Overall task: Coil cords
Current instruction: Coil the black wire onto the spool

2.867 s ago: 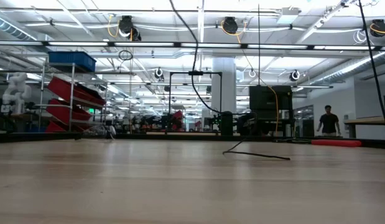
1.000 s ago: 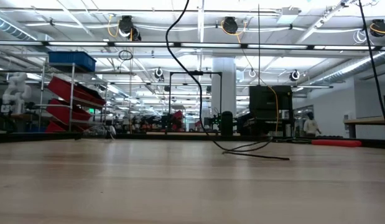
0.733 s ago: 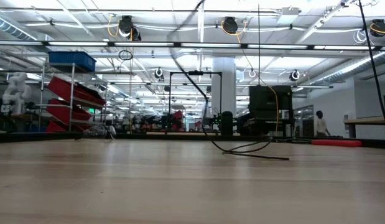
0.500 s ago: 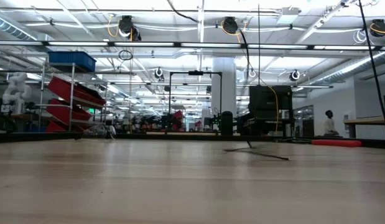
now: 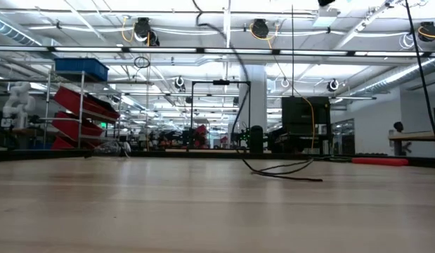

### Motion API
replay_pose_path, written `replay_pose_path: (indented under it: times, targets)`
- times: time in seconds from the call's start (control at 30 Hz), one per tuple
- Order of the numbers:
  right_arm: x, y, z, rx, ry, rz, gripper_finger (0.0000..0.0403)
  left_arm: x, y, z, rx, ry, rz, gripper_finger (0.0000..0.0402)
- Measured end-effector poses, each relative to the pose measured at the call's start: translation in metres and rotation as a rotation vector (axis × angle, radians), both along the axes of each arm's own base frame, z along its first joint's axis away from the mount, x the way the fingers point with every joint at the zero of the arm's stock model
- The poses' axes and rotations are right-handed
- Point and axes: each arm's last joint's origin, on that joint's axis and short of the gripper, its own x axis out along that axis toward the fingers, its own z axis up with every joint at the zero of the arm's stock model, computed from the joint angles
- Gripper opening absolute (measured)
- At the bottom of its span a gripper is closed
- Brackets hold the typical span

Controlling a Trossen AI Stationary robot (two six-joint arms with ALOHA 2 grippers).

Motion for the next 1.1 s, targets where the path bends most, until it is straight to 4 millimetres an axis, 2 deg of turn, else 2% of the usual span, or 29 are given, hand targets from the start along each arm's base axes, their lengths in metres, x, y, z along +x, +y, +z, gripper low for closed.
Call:
replay_pose_path:
  times: [0.13,0.37,0.5,0.73,1.1]
  targets:
    - [0.009,-0.003,-0.016,-0.010,-0.089,0.008,0.0082,-0.001,0.001,0.001,-0.009,0.003,0.021,0.0002]
    - [0.036,-0.017,-0.036,-0.097,-0.133,-0.064,0.0179,0.000,0.001,0.001,-0.014,0.005,0.048,0.0002]
    - [0.045,-0.027,-0.044,-0.107,-0.147,-0.097,0.0203,0.000,0.001,0.000,-0.013,0.014,0.048,0.0002]
    - [0.054,-0.038,-0.050,-0.062,-0.154,-0.070,0.0179,0.000,0.002,-0.001,-0.009,0.025,0.061,0.0002]
    - [0.054,-0.038,-0.048,-0.057,-0.164,-0.067,0.0083,0.000,0.002,-0.001,-0.002,0.022,0.064,0.0002]
